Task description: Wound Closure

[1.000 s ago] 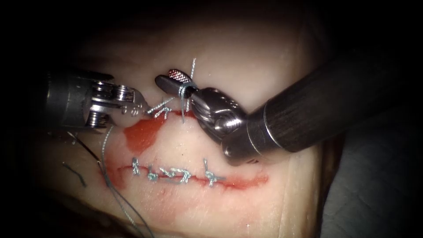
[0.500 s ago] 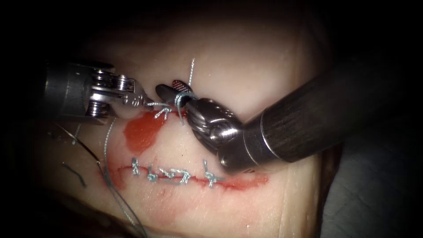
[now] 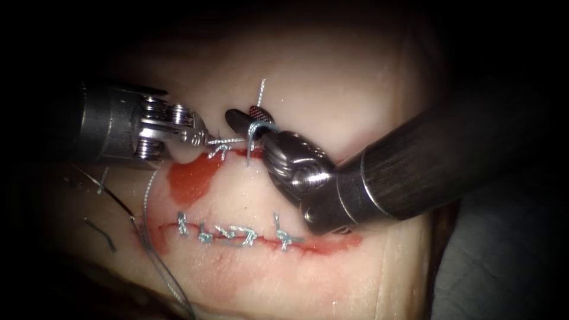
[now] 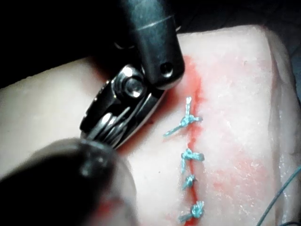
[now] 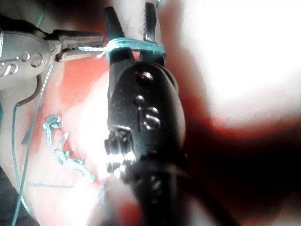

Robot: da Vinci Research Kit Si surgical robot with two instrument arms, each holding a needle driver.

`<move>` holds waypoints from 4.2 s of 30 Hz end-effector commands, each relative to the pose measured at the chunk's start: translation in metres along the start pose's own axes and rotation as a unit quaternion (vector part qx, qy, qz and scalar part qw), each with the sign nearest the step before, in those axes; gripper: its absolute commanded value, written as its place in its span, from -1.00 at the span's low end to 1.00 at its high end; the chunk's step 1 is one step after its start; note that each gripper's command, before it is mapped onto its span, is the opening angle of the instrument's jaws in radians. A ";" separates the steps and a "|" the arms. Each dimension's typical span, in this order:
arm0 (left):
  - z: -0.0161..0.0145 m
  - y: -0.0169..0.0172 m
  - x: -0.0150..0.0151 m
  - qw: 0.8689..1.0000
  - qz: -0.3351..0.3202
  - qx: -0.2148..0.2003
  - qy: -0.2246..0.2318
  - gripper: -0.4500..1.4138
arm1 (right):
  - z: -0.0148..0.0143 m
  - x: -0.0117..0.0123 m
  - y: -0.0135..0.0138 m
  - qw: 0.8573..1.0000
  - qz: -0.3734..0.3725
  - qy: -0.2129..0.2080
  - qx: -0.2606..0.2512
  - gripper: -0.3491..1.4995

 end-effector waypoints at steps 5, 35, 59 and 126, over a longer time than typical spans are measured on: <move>0.0009 0.0005 -0.0009 1.000 -0.003 -0.002 0.002 -1.00 | 0.0013 0.0001 -0.0003 1.000 0.004 0.007 0.017 -0.13; 0.0014 0.0003 -0.0012 1.000 -0.004 0.004 0.004 -1.00 | 0.0038 0.0013 -0.0012 0.994 0.009 0.062 -0.093 -1.00; 0.0071 0.0108 0.0032 0.991 -0.115 -0.009 0.068 -1.00 | -0.0047 0.0039 0.0024 0.963 -0.085 0.100 -0.235 -1.00; 0.0145 0.0296 -0.0060 0.970 -0.215 -0.110 0.040 -1.00 | -0.0105 0.0085 0.0061 0.886 -0.223 0.198 -0.356 -1.00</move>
